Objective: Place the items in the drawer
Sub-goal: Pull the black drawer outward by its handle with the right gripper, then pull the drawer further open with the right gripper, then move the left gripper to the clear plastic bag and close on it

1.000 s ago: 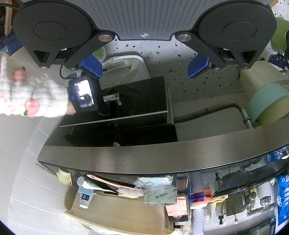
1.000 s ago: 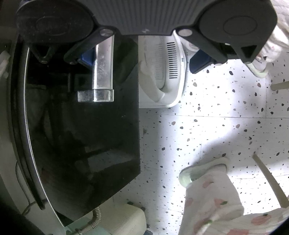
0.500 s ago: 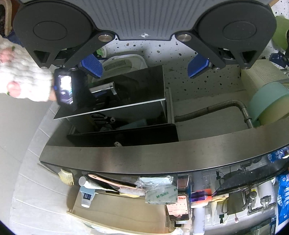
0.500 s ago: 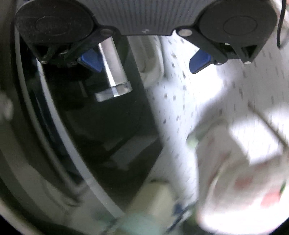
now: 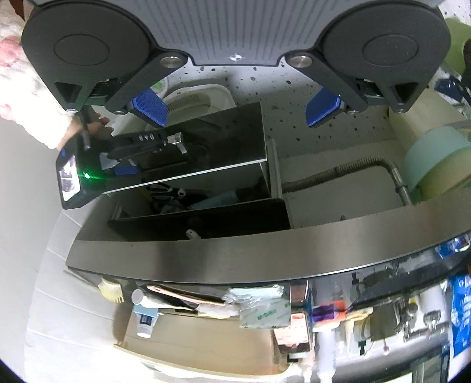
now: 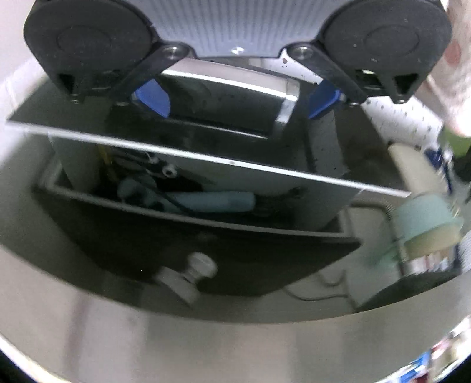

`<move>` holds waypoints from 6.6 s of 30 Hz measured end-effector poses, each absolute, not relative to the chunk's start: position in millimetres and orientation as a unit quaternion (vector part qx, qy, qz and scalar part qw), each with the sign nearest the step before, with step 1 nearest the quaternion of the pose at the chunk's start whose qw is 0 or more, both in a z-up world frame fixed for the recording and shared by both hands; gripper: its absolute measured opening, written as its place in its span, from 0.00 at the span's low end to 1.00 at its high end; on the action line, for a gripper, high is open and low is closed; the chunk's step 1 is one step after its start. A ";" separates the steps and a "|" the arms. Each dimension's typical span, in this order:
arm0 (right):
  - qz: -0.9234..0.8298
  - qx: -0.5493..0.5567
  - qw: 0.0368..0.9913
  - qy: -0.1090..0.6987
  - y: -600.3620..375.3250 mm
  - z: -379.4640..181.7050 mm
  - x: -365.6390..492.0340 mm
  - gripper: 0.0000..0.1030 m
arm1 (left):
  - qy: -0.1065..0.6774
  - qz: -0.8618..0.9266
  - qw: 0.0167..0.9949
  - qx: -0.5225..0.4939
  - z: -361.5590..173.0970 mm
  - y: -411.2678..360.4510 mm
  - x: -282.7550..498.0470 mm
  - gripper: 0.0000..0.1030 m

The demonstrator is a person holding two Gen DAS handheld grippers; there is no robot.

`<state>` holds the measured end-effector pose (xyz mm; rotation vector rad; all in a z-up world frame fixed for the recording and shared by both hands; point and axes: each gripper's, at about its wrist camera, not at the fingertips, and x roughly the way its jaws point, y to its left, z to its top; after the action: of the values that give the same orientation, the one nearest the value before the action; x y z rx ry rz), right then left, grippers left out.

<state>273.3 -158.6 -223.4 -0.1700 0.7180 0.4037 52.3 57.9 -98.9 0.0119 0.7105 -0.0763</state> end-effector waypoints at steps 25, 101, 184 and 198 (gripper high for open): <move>0.109 -0.047 0.911 0.395 -152.6 -253.4 288.0 0.82 | 0.325 -0.017 0.939 0.112 -131.0 26.5 39.4 0.97; 0.089 -0.045 0.914 0.395 -167.9 -261.0 257.6 0.85 | 0.339 -0.126 0.932 -0.025 -113.6 51.3 47.8 0.98; 0.161 0.080 0.906 0.383 -195.4 -216.7 207.2 0.87 | 0.177 -0.225 0.913 0.290 -55.3 48.9 239.9 0.97; 0.161 0.087 0.902 0.391 -190.0 -221.6 211.9 0.87 | 0.179 -0.242 0.906 0.297 -57.2 51.7 231.3 0.61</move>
<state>211.9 -190.0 -221.6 0.1797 0.8076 0.3322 231.3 51.7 -57.2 0.6140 0.3700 -0.4987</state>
